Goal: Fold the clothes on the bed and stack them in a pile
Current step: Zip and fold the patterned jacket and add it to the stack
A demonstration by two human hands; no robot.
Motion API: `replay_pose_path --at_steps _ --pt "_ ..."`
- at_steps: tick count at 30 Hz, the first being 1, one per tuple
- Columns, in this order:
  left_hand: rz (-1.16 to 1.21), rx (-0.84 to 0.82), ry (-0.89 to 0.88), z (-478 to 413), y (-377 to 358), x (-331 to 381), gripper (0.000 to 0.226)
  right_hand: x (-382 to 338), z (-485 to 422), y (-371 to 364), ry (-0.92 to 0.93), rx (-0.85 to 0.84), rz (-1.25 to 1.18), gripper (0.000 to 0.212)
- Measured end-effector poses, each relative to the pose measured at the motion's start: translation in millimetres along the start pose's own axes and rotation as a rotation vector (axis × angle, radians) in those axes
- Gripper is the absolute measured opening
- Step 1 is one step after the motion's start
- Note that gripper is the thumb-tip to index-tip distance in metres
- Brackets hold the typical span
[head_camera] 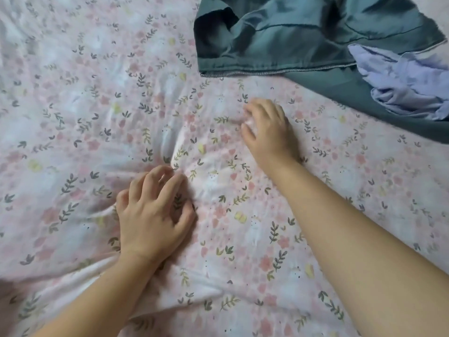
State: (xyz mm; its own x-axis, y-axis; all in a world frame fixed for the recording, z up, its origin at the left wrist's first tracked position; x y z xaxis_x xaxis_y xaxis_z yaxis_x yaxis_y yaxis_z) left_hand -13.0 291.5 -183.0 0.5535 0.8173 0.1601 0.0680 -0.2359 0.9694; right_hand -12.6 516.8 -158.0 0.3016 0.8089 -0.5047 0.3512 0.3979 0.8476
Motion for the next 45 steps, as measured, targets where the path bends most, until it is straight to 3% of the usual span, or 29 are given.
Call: replay_pose_path --at_steps 7,10,13,19,26,30,32,36,40,43,45 --pt "0.007 0.045 0.003 0 -3 2 0.043 -1 -77 -24 0.07 0.312 0.02 0.034" --pt "0.006 0.042 0.001 0 -6 1 0.043 2 -94 -33 0.038 0.257 0.067 0.025" --pt "0.002 0.048 -0.003 0 -6 1 0.043 2 -91 -29 0.037 0.335 0.029 0.019" --pt "-0.013 0.024 -0.018 -3 -5 1 0.043 -5 -10 -25 0.06 0.271 -0.151 0.02" --pt "-0.055 -0.14 -0.001 0 12 9 0.053 -1 147 20 -0.052 0.085 -0.241 0.024" --pt "0.286 -0.176 0.116 63 52 37 0.047 -20 240 42 -0.261 0.005 -0.366 0.016" --pt "0.479 -0.284 0.214 117 76 52 0.037 -39 288 52 -0.335 -0.012 -0.401 0.01" --pt "0.804 -0.513 0.501 220 118 64 0.038 -87 379 62 -0.465 -0.022 -0.524 0.009" --pt "0.961 -0.637 0.758 298 148 46 0.028 -146 435 75 -0.582 -0.042 -0.72 0.009" --pt "1.147 -0.648 0.91 334 183 32 0.018 -193 466 81 -0.605 -0.091 -0.811 0.008" --pt "1.218 -0.591 0.914 347 208 22 0.016 -226 483 82 -0.612 -0.133 -0.872 0.006"
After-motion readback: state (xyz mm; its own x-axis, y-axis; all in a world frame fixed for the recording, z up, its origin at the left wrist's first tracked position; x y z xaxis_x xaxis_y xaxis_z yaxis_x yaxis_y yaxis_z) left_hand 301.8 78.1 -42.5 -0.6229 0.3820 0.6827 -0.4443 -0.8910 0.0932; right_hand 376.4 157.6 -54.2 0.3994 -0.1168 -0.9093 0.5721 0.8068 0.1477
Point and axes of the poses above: each hand's wrist, its own z-axis away from the middle knuckle, its own y-axis out of the back of the hand, x = y × z, the point moved 5 cm from there along -z, towards the middle knuckle, and after that the axes turned 9 degrees about -z, right-handed, at the moved point
